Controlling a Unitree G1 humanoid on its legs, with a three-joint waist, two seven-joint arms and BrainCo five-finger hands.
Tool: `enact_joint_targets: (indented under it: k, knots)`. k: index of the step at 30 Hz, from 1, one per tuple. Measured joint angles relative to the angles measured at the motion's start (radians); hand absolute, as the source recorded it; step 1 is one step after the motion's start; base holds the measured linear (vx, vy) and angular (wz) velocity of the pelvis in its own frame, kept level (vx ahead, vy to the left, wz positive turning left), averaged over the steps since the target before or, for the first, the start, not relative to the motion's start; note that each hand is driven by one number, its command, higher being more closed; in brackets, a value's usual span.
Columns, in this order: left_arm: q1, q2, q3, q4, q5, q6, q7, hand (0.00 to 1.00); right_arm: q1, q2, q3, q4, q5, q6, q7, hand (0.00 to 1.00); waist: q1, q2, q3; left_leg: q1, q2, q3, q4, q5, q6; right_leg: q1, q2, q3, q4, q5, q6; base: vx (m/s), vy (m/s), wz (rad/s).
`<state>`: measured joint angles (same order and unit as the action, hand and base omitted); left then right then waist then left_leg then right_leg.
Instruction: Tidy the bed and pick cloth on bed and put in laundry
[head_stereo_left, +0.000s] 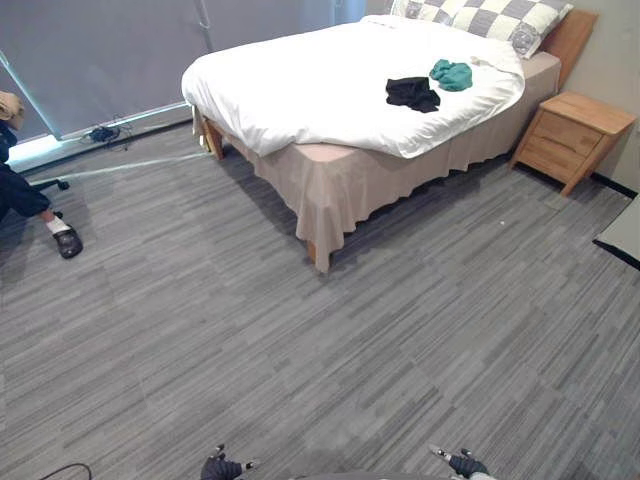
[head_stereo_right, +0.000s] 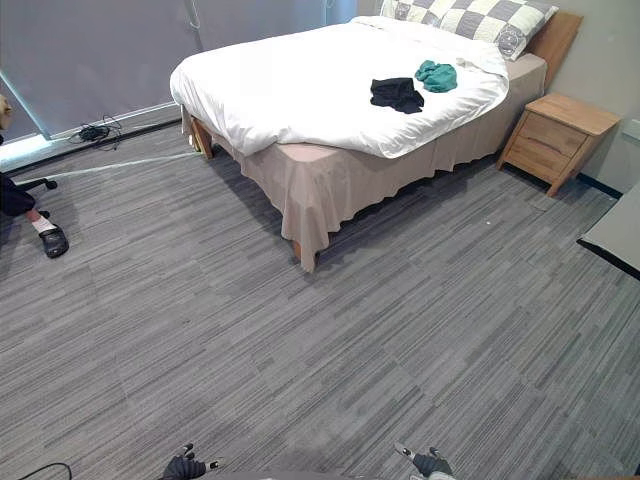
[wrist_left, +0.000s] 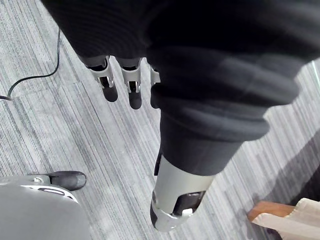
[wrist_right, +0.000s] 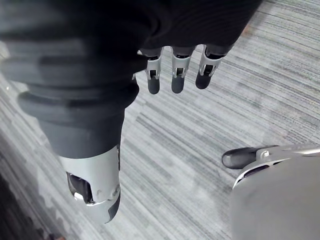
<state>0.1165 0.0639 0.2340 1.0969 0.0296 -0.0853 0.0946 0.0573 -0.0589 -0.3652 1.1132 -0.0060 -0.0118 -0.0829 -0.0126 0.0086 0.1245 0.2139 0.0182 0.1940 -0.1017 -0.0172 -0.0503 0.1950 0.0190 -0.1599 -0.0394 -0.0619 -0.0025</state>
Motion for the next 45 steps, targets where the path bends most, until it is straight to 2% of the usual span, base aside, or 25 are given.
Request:
enact_joint_targets:
  k: [19,22,24,25,26,27,28,29,30,31,32,34,35,36,38,39,40,41,42,43,44,45]
  knots:
    - [-0.003,0.008,-0.018,0.002,0.003,0.0,-0.003,0.0,0.001,0.0,0.003,0.0,0.0,0.0,0.0,0.0,-0.001,-0.003,0.002,-0.015,0.0,0.005,0.0,0.0,0.0,-0.01,0.002,0.006,-0.014,0.006,-0.008,0.0,0.0,0.0]
    - [-0.009,0.012,-0.036,0.002,0.003,0.0,-0.003,0.0,-0.013,-0.003,0.003,0.0,0.0,0.0,0.001,0.0,0.003,0.002,0.003,-0.045,0.007,0.031,0.0,-0.001,0.0,-0.066,0.007,0.03,0.023,0.0,-0.005,-0.02,-0.015,-0.24]
    - [-0.013,0.02,-0.046,0.002,0.004,0.0,-0.003,0.0,-0.032,0.0,0.003,-0.001,0.0,0.0,0.001,0.0,0.002,0.004,0.009,-0.063,0.012,0.054,0.001,-0.005,0.006,-0.13,0.005,0.045,0.115,-0.039,0.014,0.0,-0.017,-0.38]
    - [-0.016,0.021,-0.05,0.002,0.003,0.0,-0.003,0.0,-0.033,0.001,-0.001,-0.009,0.002,0.0,0.003,0.0,0.001,0.011,0.017,-0.061,0.016,0.06,0.0,-0.026,0.026,-0.184,-0.001,0.046,0.225,-0.076,0.065,-0.02,0.006,-0.3]
    - [-0.019,0.022,-0.065,0.003,0.003,0.0,-0.002,0.0,-0.031,0.0,-0.001,-0.022,0.001,0.0,0.005,0.0,0.001,0.016,0.028,-0.056,0.019,0.07,0.0,-0.036,0.039,-0.257,-0.012,0.034,0.388,-0.098,0.099,-0.04,0.018,-0.29]
    - [-0.019,0.023,-0.074,0.003,0.003,0.0,-0.003,0.0,-0.031,-0.001,-0.001,-0.025,0.0,0.0,0.01,0.0,0.002,0.014,0.033,-0.048,0.019,0.077,-0.001,-0.041,0.045,-0.298,-0.023,0.023,0.481,-0.1,0.103,-0.04,0.027,-0.22]
    - [-0.019,0.031,-0.079,0.003,0.002,0.001,-0.005,0.0,-0.031,-0.008,-0.003,-0.032,0.0,0.0,0.019,0.0,0.0,0.019,0.046,-0.03,0.017,0.087,0.0,-0.048,0.053,-0.385,-0.06,-0.008,0.669,-0.096,0.108,0.01,0.024,0.04]
    - [-0.02,0.033,-0.08,0.003,0.002,0.002,-0.006,0.0,-0.024,-0.007,-0.006,-0.036,0.0,0.0,0.022,0.0,-0.01,0.006,0.045,-0.011,0.016,0.086,0.0,-0.059,0.061,-0.436,-0.121,-0.071,0.808,-0.109,0.092,0.06,0.028,0.15]
    - [-0.02,0.036,-0.081,0.004,0.002,0.002,-0.006,0.0,-0.016,-0.007,-0.009,-0.035,-0.001,0.0,0.022,0.0,-0.018,0.002,0.047,0.0,0.018,0.079,0.0,-0.064,0.06,-0.451,-0.157,-0.11,0.85,-0.123,0.082,0.13,0.041,0.24]
    - [-0.019,0.037,-0.078,0.005,0.002,0.003,-0.007,0.0,-0.006,-0.006,-0.012,-0.029,-0.002,0.0,0.022,0.0,-0.02,-0.002,0.048,0.01,0.025,0.072,0.001,-0.075,0.052,-0.47,-0.199,-0.158,0.847,-0.146,0.081,0.27,0.031,0.15]
    - [-0.022,0.037,-0.075,0.01,0.002,0.004,-0.007,0.0,-0.004,-0.007,-0.012,-0.025,0.0,0.0,0.021,0.0,-0.029,0.0,0.05,0.011,0.044,0.067,0.018,-0.09,0.044,-0.483,-0.209,-0.179,0.757,-0.147,0.08,0.24,0.019,0.08]
    - [-0.037,0.036,-0.075,0.015,0.001,0.011,-0.007,0.0,-0.008,-0.012,-0.013,-0.025,0.002,-0.001,0.021,0.0,-0.032,0.01,0.063,0.008,0.077,0.064,0.04,-0.106,0.027,-0.499,-0.193,-0.199,0.583,-0.125,0.072,0.31,-0.073,-0.04]
    - [-0.056,0.036,-0.074,0.018,0.002,0.013,-0.007,0.0,-0.01,-0.015,-0.012,-0.026,0.004,-0.002,0.021,0.0,-0.035,0.017,0.075,0.009,0.1,0.063,0.047,-0.118,0.01,-0.505,-0.176,-0.202,0.456,-0.08,0.07,0.46,-0.181,0.02]
    - [-0.088,0.038,-0.068,0.025,0.003,0.011,-0.007,0.0,-0.008,-0.007,-0.01,-0.026,0.007,-0.001,0.021,0.0,-0.04,0.011,0.081,0.015,0.121,0.057,0.048,-0.13,-0.022,-0.517,-0.168,-0.207,0.204,0.059,0.099,0.4,-0.187,0.1]
    - [-0.118,0.039,-0.065,0.036,0.004,0.008,-0.007,0.0,-0.007,0.004,-0.011,-0.026,0.015,-0.002,0.02,0.0,-0.052,-0.014,0.095,0.044,0.119,0.06,0.049,-0.149,-0.061,-0.556,-0.205,-0.199,0.106,0.123,0.123,0.48,-0.258,0.22]
    - [-0.12,0.039,-0.063,0.039,0.008,0.008,-0.008,0.0,0.0,0.011,-0.016,-0.029,0.016,-0.003,0.021,0.0,-0.07,-0.025,0.101,0.081,0.124,0.057,0.047,-0.177,-0.078,-0.57,-0.235,-0.195,0.11,0.127,0.13,0.64,-0.446,0.37]
    - [-0.114,0.038,-0.053,0.037,0.012,0.007,-0.009,0.0,0.019,0.014,-0.02,-0.029,0.016,-0.001,0.021,0.0,-0.083,-0.022,0.099,0.121,0.14,0.057,0.038,-0.209,-0.068,-0.564,-0.24,-0.191,0.136,0.117,0.128,0.73,-0.543,0.24]
    - [-0.103,0.014,-0.029,0.036,0.013,0.006,-0.009,0.0,0.027,0.005,-0.03,-0.035,0.017,-0.001,0.024,0.0,-0.082,0.006,0.093,0.174,0.175,0.061,0.042,-0.222,-0.051,-0.58,-0.205,-0.189,0.233,0.189,0.076,0.76,-0.654,-0.17]
    - [-0.094,0.003,-0.024,0.034,0.014,-0.001,-0.011,0.0,0.03,-0.006,-0.041,-0.032,0.015,-0.004,0.024,0.0,-0.07,0.032,0.085,0.131,0.229,0.069,0.184,-0.203,-0.072,-0.599,-0.176,-0.189,0.3,0.205,0.047,0.64,-0.595,-0.36]
    - [-0.091,0.0,-0.023,0.033,0.014,-0.001,-0.012,0.0,0.029,-0.009,-0.046,-0.033,0.015,-0.004,0.027,0.0,-0.068,0.039,0.082,0.083,0.259,0.058,0.297,-0.189,-0.062,-0.592,-0.16,-0.194,0.306,0.192,0.01,0.63,-0.672,-0.49]
    - [-0.093,-0.008,-0.023,0.03,0.013,-0.001,-0.015,0.0,0.027,-0.01,-0.044,-0.033,0.015,-0.001,0.027,0.0,-0.061,0.055,0.089,-0.016,0.317,0.043,0.534,-0.109,-0.027,-0.556,-0.118,-0.2,0.291,0.154,-0.04,0.54,-0.531,-0.37]
    - [-0.093,-0.011,-0.023,0.026,0.013,-0.001,-0.018,0.0,0.026,-0.013,-0.036,-0.032,0.015,0.001,0.026,0.0,-0.053,0.059,0.09,-0.07,0.346,0.034,0.65,-0.049,-0.022,-0.533,-0.095,-0.198,0.278,0.134,-0.061,0.71,-0.563,-0.54]
